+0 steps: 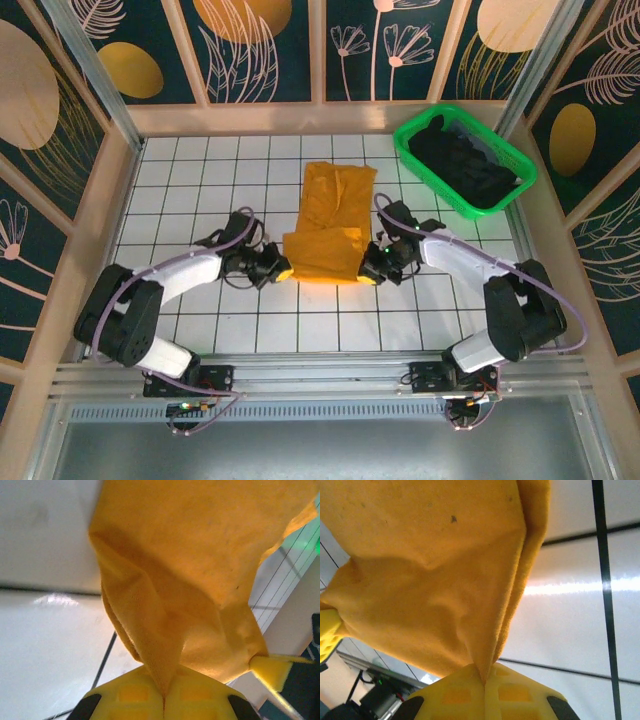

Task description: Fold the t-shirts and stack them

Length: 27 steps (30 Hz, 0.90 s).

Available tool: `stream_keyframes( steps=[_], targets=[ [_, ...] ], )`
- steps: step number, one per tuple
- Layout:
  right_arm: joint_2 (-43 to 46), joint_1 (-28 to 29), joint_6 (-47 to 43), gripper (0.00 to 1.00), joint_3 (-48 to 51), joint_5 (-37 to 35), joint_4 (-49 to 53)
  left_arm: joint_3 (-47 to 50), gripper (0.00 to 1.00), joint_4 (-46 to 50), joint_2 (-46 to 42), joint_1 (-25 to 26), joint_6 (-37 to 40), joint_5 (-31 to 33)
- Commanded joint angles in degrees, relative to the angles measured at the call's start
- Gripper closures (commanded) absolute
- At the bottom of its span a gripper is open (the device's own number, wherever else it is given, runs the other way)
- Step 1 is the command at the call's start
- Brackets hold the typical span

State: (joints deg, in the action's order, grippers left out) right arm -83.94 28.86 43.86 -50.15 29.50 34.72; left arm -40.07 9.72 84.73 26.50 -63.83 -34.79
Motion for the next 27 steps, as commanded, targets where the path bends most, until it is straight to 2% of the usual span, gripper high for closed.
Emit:
stream_keyframes(
  steps=[1, 7, 11, 14, 17, 21, 26, 27],
  targets=[
    [3.53, 0.05, 0.74, 1.00, 2.22, 2.97, 3.43, 3.41, 1.00, -1.60, -4.11, 1.39, -0.01, -2.47],
    [9.53, 0.23, 8.16, 1.00, -0.23, 0.02, 3.12, -3.43, 1.00, 0.30, -8.00, 1.71, -0.35, 0.58],
    [9.84, -0.37, 11.42, 1.00, -4.93, -2.81, 2.76, -11.70, 1.00, 0.29, -5.51, 1.71, -0.28, 2.45],
    [7.25, -0.56, 9.82, 1.00, -7.64, -3.28, 5.04, -15.29, 1.00, 1.06, -1.78, 1.71, 0.91, 1.40],
    [6.07, -0.32, 6.84, 1.00, -6.54, -2.84, 7.67, -14.78, 1.00, 1.38, 0.44, 1.71, 2.03, -1.62],
    [7.29, -0.21, 2.53, 1.00, -1.28, -3.85, 11.05, -11.45, 1.00, 6.90, 1.58, 2.06, 7.94, -3.89],
    [7.97, -0.03, 0.73, 1.00, 9.40, 0.18, 7.40, -3.22, 1.00, 11.65, 0.74, 3.51, 13.15, -4.77],
    [7.78, -0.03, 0.68, 0.86, 10.69, 0.46, 6.51, -1.60, 0.94, 11.94, 0.54, 3.77, 13.92, -4.68]
  ],
)
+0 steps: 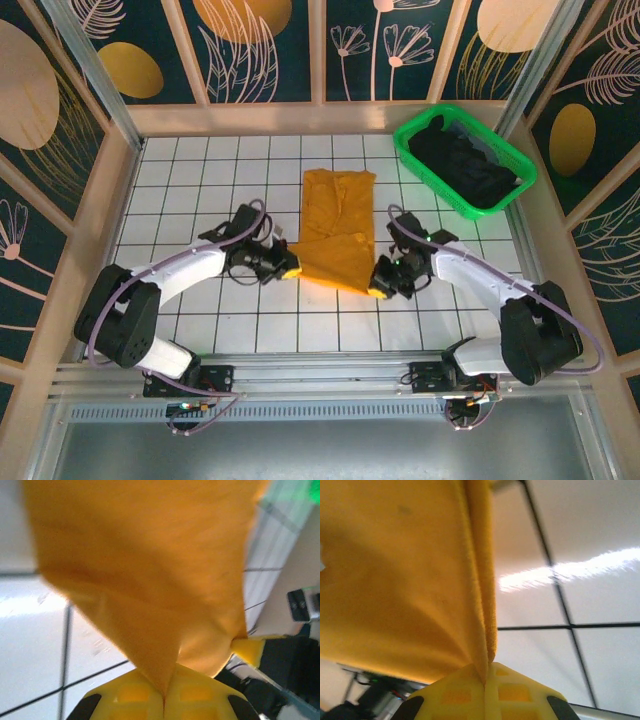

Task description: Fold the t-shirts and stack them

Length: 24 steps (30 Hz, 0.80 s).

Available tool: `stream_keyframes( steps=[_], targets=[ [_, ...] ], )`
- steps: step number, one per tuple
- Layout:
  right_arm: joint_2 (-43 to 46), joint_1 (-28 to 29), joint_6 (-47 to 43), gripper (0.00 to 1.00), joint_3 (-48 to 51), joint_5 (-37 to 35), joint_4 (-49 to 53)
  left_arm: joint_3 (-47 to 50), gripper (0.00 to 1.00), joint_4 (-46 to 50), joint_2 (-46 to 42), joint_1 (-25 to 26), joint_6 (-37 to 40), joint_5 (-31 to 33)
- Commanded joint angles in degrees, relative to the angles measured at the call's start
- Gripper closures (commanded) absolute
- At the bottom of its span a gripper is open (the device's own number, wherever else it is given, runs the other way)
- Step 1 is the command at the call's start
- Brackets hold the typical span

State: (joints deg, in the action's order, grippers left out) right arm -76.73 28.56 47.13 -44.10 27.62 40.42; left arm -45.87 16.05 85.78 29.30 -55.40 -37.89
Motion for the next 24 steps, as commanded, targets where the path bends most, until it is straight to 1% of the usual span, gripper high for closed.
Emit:
stream_keyframes(
  steps=[1, 2, 3, 4, 5, 7, 8, 12, 14, 16, 18, 20, 24],
  targets=[
    [0.46, 0.27, -2.69, 0.76, 5.16, 2.12, 0.43, 4.99, 0.86, 5.69, -0.61, 1.02, 5.95, -1.42],
    [0.51, 0.06, -2.97, 0.64, 4.98, 0.52, 0.79, 6.18, 0.66, 5.98, -0.76, 0.96, 6.70, -1.03],
    [0.88, -0.13, -3.10, 0.59, 4.04, -1.62, 1.50, 6.21, 0.54, 6.40, -0.97, 1.02, 7.22, -0.07],
    [1.43, -0.37, -3.14, 0.56, 2.99, -3.39, 1.77, 5.57, 0.46, 6.81, -1.45, 1.02, 7.40, 1.11],
    [2.04, -0.74, -3.19, 0.55, 1.51, -5.25, 1.49, 4.30, 0.42, 7.16, -2.11, 1.00, 7.56, 3.09],
    [2.10, -1.54, -4.15, 0.57, -1.00, -8.02, -0.87, 1.15, 0.43, 7.40, -2.72, 0.85, 7.73, 7.71],
    [1.67, -1.69, -4.71, 0.58, -1.71, -8.81, -2.32, -0.04, 0.44, 6.30, -2.44, 0.64, 7.38, 8.71],
    [-4.17, -2.48, -7.92, 0.64, -5.16, -12.49, -11.54, -2.95, 0.47, -1.33, 2.09, -2.05, 5.51, 10.00],
    [-7.79, -2.67, -9.19, 0.65, -7.89, -14.83, -14.08, -3.97, 0.48, -5.05, 5.39, -4.62, 5.64, 9.10],
    [-11.47, -3.29, -10.05, 0.65, -10.57, -16.09, -15.71, -5.91, 0.49, -6.77, 8.83, -6.05, 6.76, 8.26],
    [-14.66, -3.80, -11.08, 0.65, -12.42, -15.87, -17.23, -9.12, 0.50, -5.18, 12.00, -6.45, 9.75, 8.13],
    [-17.48, -4.03, -12.07, 0.66, -14.04, -14.96, -18.36, -11.23, 0.51, -5.18, 15.85, -6.53, 11.22, 6.57],
    [-21.18, -4.11, -12.86, 0.67, -16.31, -13.56, -18.80, -12.55, 0.53, -4.50, 18.58, -6.54, 12.84, 5.67]
  ],
)
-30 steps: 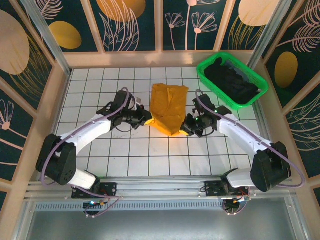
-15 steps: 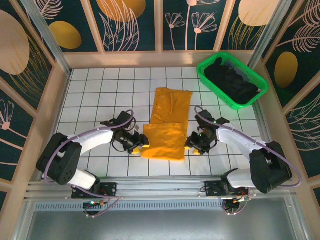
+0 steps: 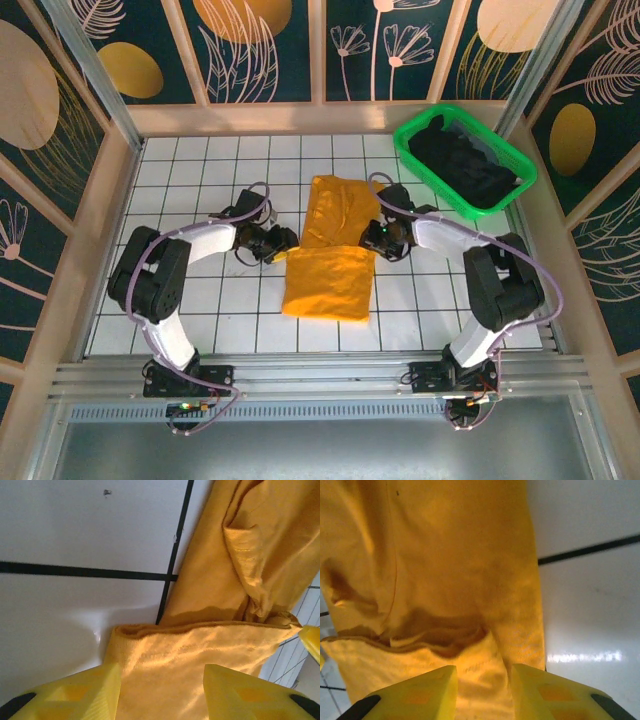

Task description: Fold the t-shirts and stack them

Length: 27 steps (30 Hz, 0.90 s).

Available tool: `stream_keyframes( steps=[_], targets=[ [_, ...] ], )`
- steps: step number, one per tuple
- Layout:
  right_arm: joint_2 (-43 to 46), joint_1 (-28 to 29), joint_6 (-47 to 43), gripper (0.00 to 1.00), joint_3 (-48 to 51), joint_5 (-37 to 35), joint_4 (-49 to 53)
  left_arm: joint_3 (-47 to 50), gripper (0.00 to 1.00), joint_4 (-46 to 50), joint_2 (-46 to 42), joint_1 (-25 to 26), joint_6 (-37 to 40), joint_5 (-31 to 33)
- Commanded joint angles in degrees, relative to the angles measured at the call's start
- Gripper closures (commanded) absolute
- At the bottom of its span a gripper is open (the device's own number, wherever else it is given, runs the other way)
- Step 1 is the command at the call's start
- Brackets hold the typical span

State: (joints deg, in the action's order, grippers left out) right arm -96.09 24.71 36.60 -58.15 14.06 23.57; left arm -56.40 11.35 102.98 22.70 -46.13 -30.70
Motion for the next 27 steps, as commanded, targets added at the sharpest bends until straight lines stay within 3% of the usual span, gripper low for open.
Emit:
stream_keyframes(
  steps=[1, 18, 25, 27],
  targets=[
    [-2.57, -0.33, -2.32, 0.67, -2.29, 0.19, -2.08, -2.13, 0.54, 0.42, 1.63, 0.07, 4.01, -1.31],
    [-4.65, -0.66, -0.22, 0.70, 0.14, 2.95, -4.06, -2.14, 0.64, -1.59, 4.51, 0.50, 3.82, -3.25],
    [-3.23, -0.71, 1.26, 1.00, -0.24, 1.98, -3.81, -3.09, 0.89, -1.80, 3.51, 0.87, 3.47, -2.90],
    [-2.72, -0.71, 1.50, 1.00, -0.51, 1.43, -3.24, -3.58, 0.97, -0.83, 2.55, 0.94, 3.57, -1.88]
  ],
)
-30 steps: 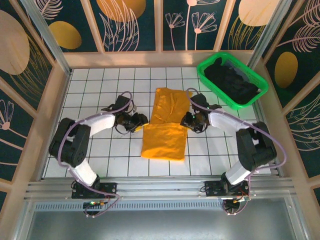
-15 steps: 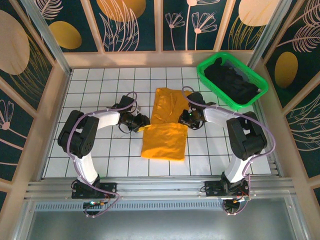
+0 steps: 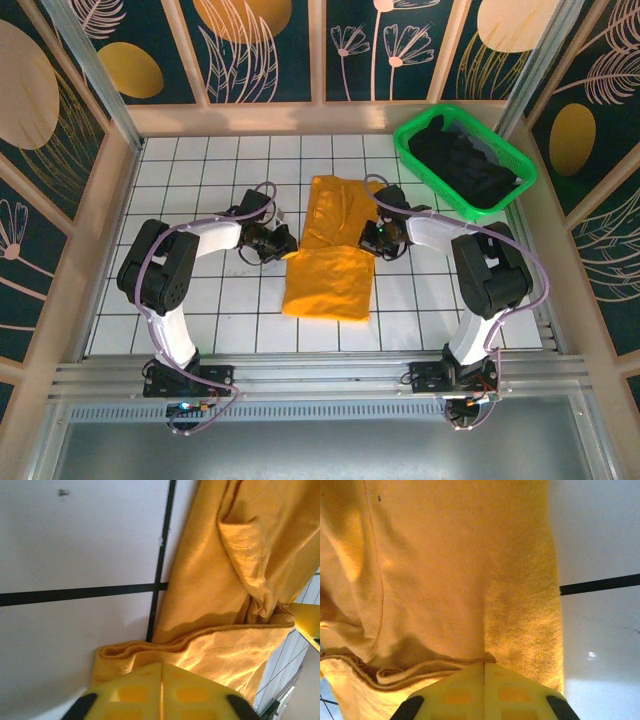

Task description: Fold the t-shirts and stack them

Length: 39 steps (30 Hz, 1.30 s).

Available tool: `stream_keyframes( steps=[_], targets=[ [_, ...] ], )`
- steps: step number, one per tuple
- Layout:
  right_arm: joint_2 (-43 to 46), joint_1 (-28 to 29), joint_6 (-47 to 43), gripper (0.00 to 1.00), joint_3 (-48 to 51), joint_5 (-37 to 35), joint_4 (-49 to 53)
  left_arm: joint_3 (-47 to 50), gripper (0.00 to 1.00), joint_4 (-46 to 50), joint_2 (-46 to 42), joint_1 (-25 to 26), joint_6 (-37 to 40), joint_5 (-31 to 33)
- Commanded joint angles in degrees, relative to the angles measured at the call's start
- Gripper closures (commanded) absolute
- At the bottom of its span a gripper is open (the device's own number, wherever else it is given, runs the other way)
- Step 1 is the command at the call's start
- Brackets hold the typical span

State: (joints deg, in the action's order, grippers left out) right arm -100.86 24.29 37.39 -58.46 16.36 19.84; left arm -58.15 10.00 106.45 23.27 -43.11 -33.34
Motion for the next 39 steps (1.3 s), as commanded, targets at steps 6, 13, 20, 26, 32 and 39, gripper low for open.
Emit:
stream_keyframes(
  steps=[6, 13, 20, 26, 32, 39],
  targets=[
    [3.99, -0.34, 1.26, 1.00, -0.64, -1.72, 1.75, -2.91, 1.00, 2.37, -3.93, 0.38, 0.51, 2.47],
    [3.95, -0.39, 1.42, 1.00, -0.81, -1.42, 2.06, -5.39, 0.55, 14.22, -5.24, 0.29, 4.37, 13.95],
    [3.52, -0.45, 1.38, 1.00, -0.46, -1.24, 1.78, -2.89, 0.56, 8.98, -1.61, 0.31, 2.24, 9.24],
    [3.30, -0.53, 1.56, 1.00, -0.38, -1.15, 1.70, -6.32, 0.61, 9.86, 2.63, 1.58, 3.48, 7.55],
    [2.97, -0.65, 1.86, 1.00, -0.35, -0.89, 1.35, -6.61, 0.68, 9.70, 4.32, 2.81, 3.38, 8.13],
    [2.94, -0.86, 1.67, 1.00, -0.40, -0.80, 1.42, -7.86, 0.92, 8.42, 4.43, 4.07, 2.16, 8.22]
  ],
)
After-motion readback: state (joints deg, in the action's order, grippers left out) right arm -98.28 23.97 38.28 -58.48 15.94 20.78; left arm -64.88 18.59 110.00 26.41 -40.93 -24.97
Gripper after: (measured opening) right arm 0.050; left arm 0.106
